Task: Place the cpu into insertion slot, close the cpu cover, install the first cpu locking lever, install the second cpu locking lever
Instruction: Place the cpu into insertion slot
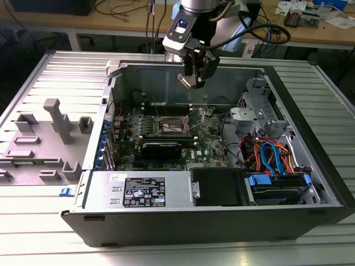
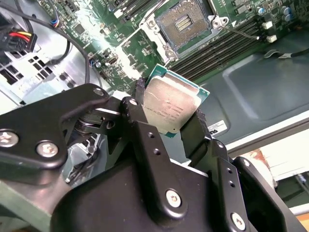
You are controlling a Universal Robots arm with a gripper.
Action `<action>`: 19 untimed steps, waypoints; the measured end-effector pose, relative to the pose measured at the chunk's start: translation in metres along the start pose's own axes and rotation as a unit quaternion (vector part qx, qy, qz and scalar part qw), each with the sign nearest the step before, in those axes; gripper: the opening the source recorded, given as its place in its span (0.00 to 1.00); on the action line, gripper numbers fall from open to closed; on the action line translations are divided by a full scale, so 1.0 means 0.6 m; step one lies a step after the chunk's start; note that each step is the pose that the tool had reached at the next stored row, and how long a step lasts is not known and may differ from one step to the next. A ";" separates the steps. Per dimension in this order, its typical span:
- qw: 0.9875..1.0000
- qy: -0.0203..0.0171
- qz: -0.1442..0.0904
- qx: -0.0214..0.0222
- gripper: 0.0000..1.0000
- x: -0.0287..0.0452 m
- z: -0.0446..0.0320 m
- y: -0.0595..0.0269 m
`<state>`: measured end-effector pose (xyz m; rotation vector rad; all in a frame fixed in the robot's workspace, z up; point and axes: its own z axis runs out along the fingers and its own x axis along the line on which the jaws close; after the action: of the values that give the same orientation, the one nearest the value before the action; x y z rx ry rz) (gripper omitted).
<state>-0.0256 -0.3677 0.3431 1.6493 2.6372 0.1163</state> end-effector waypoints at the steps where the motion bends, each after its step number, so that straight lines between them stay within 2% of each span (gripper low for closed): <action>1: 1.000 0.000 0.005 0.000 0.54 0.000 0.001 0.000; 12: 1.000 0.000 0.007 0.000 0.54 0.000 0.001 -0.001; 19: 1.000 -0.002 0.028 0.000 0.54 0.000 0.001 -0.001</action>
<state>-0.0260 -0.3679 0.3424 1.7213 2.5887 0.1149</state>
